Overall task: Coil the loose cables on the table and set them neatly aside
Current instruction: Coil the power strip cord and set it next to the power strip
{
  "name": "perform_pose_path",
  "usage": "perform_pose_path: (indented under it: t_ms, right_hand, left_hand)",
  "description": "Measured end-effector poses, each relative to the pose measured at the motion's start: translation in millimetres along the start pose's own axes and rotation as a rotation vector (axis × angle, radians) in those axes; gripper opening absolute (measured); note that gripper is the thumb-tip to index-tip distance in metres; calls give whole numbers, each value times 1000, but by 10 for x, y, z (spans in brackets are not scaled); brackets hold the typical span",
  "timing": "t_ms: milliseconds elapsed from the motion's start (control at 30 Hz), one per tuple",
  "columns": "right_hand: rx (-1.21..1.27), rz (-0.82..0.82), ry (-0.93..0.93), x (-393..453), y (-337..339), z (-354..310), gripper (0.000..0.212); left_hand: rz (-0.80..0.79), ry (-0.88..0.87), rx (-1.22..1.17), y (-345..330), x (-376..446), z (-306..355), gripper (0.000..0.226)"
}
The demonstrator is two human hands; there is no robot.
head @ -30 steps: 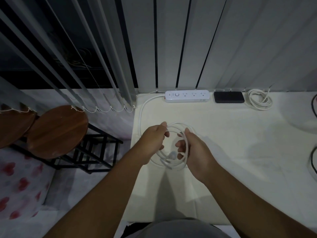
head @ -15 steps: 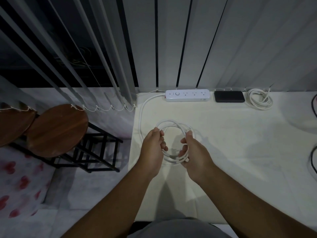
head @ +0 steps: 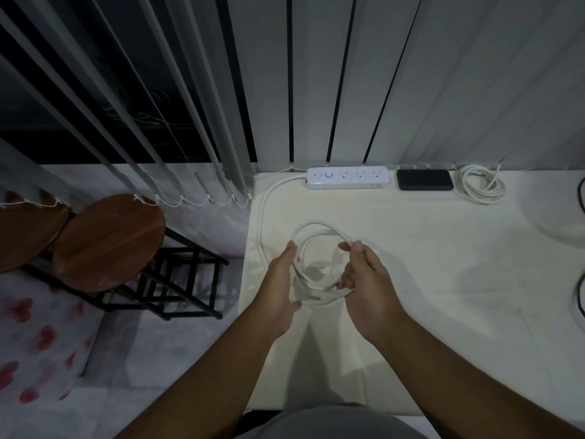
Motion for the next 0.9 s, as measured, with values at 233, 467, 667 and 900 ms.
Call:
perform_pose_path:
  t_ms: [233, 467, 667, 900]
  right_hand:
    - [-78, -39, 44, -3, 20, 44, 26]
    - [-285, -68, -7, -63, 1, 84, 24]
    - [-240, -27, -164, -81, -38, 59, 25]
    - [-43, 14, -478, -55, -18, 44, 56]
  left_hand:
    - [-179, 30, -242, 90, 91, -57, 23]
    - [-108, -113, -40, 122, 159, 63, 15]
    - [-30, -157, -28, 45, 136, 119, 18]
    - [-89, -192, -184, 57, 152, -5, 23]
Point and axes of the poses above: each hand's wrist, its own x-axis towards the middle knuckle, its own y-axis out of the back of the hand, z = x × y, the point moved 1 cm from there along x, towards the middle knuckle, and after that the axes turned 12 degrees about y, right-handed, at the moved point
